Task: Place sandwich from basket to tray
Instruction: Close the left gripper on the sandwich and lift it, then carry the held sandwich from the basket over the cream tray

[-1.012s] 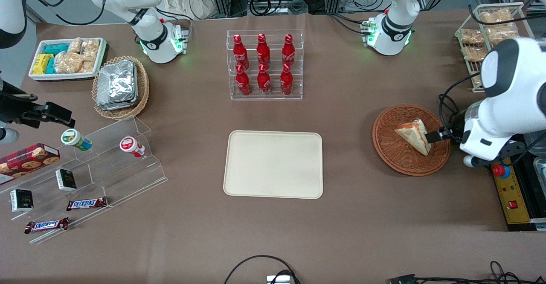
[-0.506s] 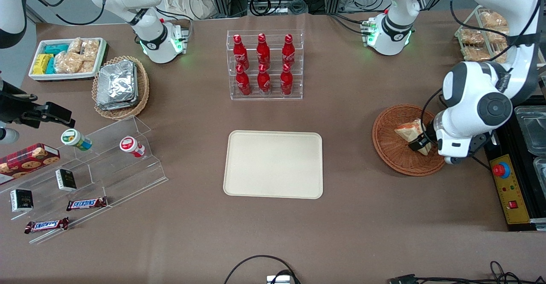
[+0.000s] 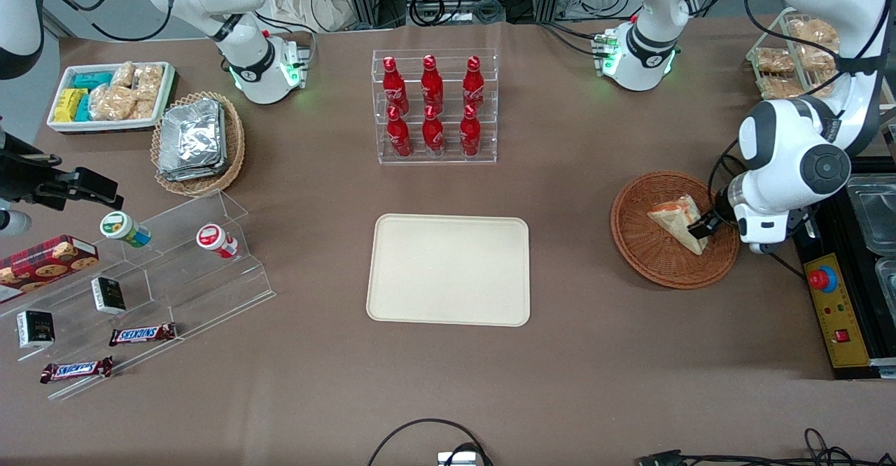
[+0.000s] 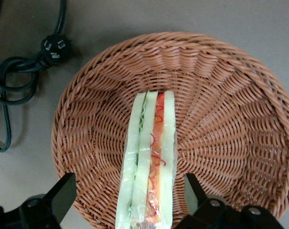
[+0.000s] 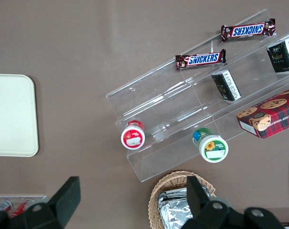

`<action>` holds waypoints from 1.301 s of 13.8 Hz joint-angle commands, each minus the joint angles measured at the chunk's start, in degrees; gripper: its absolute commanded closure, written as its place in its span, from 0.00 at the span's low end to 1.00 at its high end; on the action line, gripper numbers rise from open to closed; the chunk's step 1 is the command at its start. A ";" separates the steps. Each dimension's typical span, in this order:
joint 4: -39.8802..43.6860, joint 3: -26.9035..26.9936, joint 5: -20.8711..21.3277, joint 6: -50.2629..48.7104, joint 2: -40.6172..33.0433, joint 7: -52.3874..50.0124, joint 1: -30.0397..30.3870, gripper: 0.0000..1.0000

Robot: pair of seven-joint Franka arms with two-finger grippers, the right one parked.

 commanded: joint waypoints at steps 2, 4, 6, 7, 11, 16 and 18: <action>-0.96 -0.62 -0.28 1.41 -0.16 -6.43 -0.35 0.00; -2.44 -0.79 -0.63 1.76 -0.07 -8.90 -0.61 0.00; -6.64 -0.79 -1.25 6.91 -0.24 -8.82 -0.53 0.00; -8.41 -0.79 -1.25 9.47 -0.33 -8.82 -0.52 0.00; -9.13 -0.97 -1.25 10.55 0.02 -9.43 -0.96 0.22; -7.90 -1.15 -0.90 7.57 -2.87 -7.77 -2.81 1.00; -7.20 -2.37 -0.81 6.78 -5.77 -4.44 -2.99 1.00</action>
